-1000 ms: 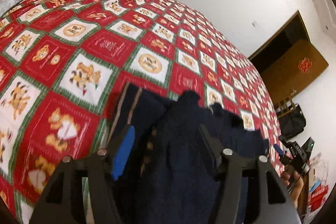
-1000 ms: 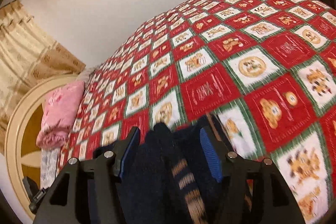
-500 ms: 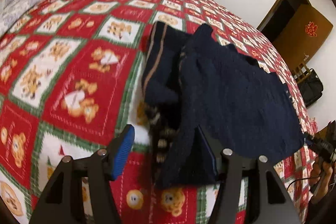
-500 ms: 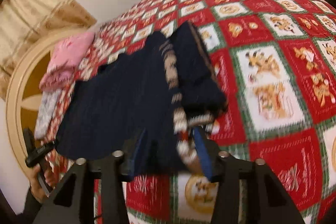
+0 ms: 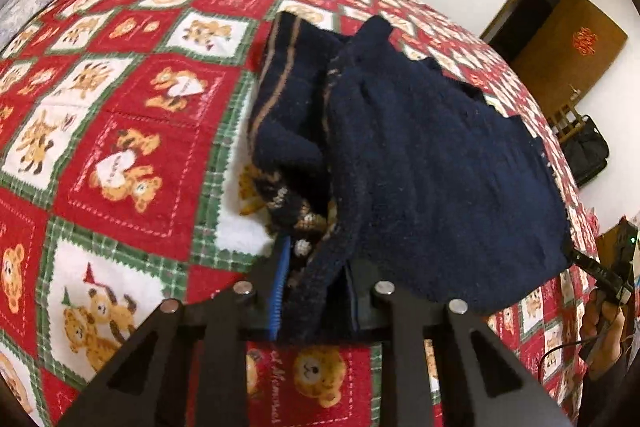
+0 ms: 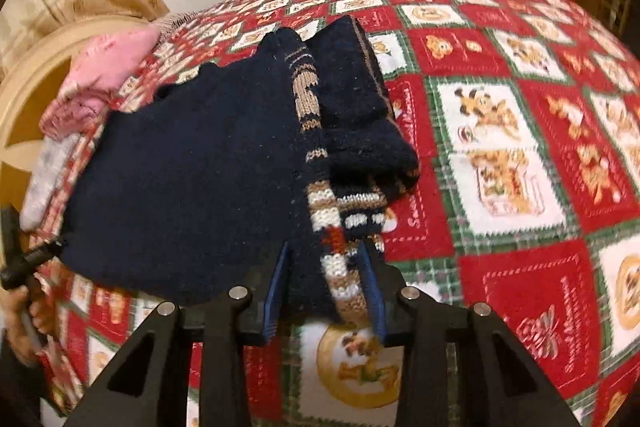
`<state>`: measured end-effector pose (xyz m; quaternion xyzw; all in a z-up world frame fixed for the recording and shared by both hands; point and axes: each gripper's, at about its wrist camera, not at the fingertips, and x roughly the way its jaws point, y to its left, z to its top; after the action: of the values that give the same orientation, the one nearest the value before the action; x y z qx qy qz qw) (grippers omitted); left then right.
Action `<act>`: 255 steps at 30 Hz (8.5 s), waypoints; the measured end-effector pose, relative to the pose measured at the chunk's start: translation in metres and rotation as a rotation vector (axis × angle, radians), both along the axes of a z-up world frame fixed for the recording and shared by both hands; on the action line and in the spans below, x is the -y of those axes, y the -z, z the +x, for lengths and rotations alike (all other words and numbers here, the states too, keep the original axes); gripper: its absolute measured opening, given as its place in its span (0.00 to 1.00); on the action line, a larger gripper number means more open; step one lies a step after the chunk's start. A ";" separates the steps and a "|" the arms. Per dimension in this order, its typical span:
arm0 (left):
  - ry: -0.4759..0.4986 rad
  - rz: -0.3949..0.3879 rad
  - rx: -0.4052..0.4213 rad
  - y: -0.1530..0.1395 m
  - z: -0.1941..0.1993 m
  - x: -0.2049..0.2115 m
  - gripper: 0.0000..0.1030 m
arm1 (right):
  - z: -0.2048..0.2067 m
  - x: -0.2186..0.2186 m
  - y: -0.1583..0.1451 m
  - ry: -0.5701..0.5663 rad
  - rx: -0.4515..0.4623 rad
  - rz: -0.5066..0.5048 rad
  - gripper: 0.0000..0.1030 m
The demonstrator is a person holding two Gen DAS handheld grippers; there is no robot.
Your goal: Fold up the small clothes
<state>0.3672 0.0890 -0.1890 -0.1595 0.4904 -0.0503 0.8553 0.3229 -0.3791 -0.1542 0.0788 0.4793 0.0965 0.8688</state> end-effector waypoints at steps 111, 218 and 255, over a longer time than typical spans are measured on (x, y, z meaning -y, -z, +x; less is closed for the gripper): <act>0.008 -0.043 0.042 -0.009 0.106 -0.072 0.79 | -0.105 -0.430 0.000 -0.727 0.339 -0.461 0.47; 0.408 0.244 0.304 -0.078 0.090 0.286 0.63 | -0.081 0.045 -0.073 0.174 0.407 0.195 0.28; 0.334 0.097 0.200 0.006 0.056 0.227 0.97 | 0.133 -0.013 -0.014 0.130 0.041 -0.003 0.46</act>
<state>0.4230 -0.1383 -0.1947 -0.0287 0.4245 -0.1834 0.8862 0.4562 -0.3657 -0.1398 0.1066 0.4555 0.0407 0.8829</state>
